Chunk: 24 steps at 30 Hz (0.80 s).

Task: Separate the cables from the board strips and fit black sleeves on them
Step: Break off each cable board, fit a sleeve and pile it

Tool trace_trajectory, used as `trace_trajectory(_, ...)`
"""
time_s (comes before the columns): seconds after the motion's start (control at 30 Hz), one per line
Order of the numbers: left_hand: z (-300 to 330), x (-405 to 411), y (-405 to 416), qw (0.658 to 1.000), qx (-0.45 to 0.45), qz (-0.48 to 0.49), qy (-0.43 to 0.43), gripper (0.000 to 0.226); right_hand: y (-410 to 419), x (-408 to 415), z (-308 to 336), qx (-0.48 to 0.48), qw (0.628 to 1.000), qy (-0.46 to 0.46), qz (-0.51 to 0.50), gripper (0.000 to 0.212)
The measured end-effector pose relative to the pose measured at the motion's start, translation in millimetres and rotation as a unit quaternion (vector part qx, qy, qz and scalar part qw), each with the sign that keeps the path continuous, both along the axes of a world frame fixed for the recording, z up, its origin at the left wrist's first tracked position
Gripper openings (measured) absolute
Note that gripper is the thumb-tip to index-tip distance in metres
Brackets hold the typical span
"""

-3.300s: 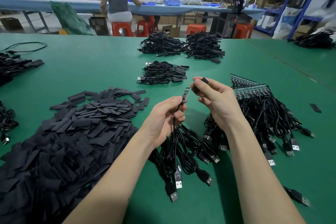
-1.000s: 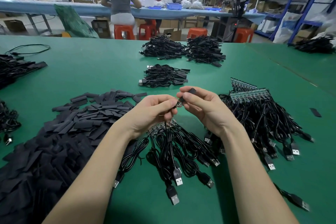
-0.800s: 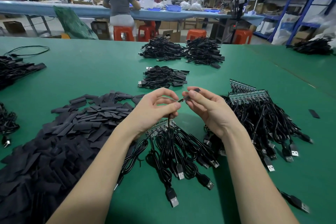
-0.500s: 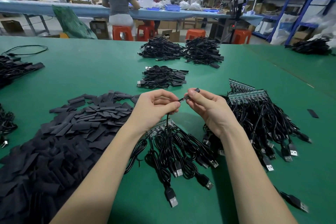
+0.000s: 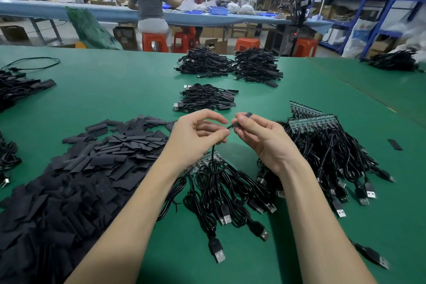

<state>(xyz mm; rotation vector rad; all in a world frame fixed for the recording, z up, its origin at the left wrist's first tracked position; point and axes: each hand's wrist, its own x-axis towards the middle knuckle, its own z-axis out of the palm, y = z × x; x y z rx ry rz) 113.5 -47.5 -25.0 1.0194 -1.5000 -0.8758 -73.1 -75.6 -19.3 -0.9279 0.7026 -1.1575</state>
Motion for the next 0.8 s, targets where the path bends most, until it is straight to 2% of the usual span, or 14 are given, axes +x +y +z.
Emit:
trace_trajectory(0.17,-3.0,0.6,-0.5,1.0,-0.013,-0.003,-0.021,0.011,0.7,-3.4,1.6,-0.018,0.999,0.021,0.017,0.019)
trace_trajectory(0.33,-5.0,-0.6,-0.6,1.0,-0.016,-0.007,-0.009,0.007,-1.8,3.6,-2.7,0.004,1.0,0.006,-0.018,0.012)
trace_trajectory(0.57,-7.0,-0.4,-0.9,1.0,-0.012,-0.014,0.002,0.007,-4.2,6.4,-5.8,0.02,1.0,-0.001,-0.014,0.021)
trace_trajectory(0.8,-5.2,-3.8,-0.3,0.999,-0.022,-0.018,0.019,0.006,-1.0,7.7,-7.4,0.017,1.0,-0.003,0.014,0.014)
